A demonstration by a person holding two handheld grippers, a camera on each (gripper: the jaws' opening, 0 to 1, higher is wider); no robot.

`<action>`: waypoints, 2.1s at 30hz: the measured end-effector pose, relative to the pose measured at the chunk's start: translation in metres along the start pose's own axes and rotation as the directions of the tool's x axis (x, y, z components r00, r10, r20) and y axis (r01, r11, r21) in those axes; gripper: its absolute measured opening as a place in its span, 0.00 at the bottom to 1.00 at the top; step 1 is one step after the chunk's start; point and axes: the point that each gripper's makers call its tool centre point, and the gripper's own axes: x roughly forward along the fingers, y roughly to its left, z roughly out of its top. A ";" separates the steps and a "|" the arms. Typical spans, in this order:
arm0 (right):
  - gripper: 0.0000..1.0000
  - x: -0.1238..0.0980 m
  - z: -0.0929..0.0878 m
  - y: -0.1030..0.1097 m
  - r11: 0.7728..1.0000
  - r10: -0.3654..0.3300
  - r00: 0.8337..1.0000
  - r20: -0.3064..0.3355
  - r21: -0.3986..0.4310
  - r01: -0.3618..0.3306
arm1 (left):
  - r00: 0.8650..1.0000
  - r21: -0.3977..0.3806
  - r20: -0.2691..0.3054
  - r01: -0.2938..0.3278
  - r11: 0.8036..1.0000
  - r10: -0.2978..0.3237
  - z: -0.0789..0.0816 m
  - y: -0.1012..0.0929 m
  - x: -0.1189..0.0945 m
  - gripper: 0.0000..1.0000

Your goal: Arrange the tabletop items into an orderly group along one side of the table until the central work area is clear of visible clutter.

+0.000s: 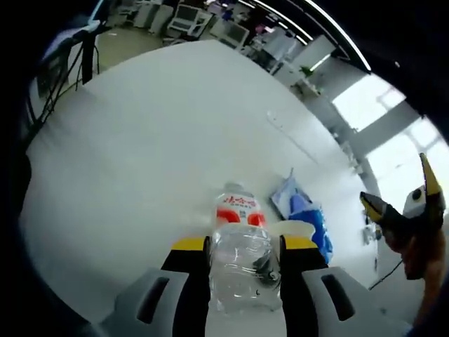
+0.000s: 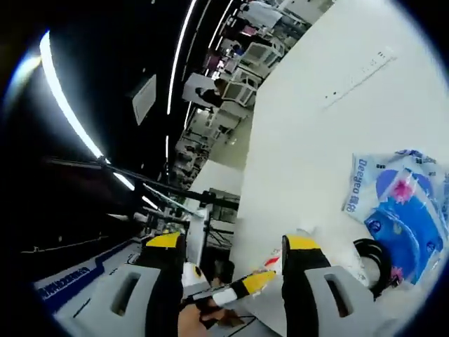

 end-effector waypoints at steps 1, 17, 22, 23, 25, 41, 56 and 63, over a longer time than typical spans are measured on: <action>0.54 0.005 -0.001 -0.005 1.000 -0.019 1.000 -0.021 -0.004 0.019 | 1.000 -0.001 0.001 0.002 1.000 -0.002 0.001 -0.001 -0.001 0.32; 0.54 0.052 -0.024 -0.054 0.980 -0.104 0.990 -0.098 0.159 0.119 | 0.994 0.013 0.074 0.080 0.997 -0.081 0.027 -0.035 -0.018 0.33; 0.55 0.061 -0.020 -0.054 0.979 -0.092 0.992 -0.092 0.171 0.107 | 0.991 0.018 0.088 0.100 0.995 -0.101 0.033 -0.039 -0.023 0.33; 0.55 0.063 -0.019 -0.054 0.978 -0.088 0.992 -0.087 0.180 0.102 | 0.991 0.020 0.090 0.102 0.995 -0.103 0.034 -0.040 -0.024 0.33; 0.55 0.066 -0.020 -0.053 0.977 -0.085 0.993 -0.085 0.187 0.100 | 0.989 0.027 0.093 0.111 0.993 -0.113 0.034 -0.043 -0.027 0.33; 0.44 0.083 -0.018 -0.052 0.972 -0.046 0.998 -0.038 0.228 0.054 | 0.985 0.083 0.080 0.146 0.986 -0.152 0.032 -0.048 -0.031 0.33; 0.24 0.075 -0.003 -0.047 0.961 -0.003 0.998 0.056 0.276 -0.013 | 0.979 0.171 0.080 0.170 0.971 -0.185 0.039 -0.055 -0.034 0.33; 0.20 0.071 0.008 -0.028 0.982 0.042 0.996 0.076 0.180 -0.055 | 0.980 0.253 0.064 0.167 0.953 -0.189 0.035 -0.059 -0.033 0.33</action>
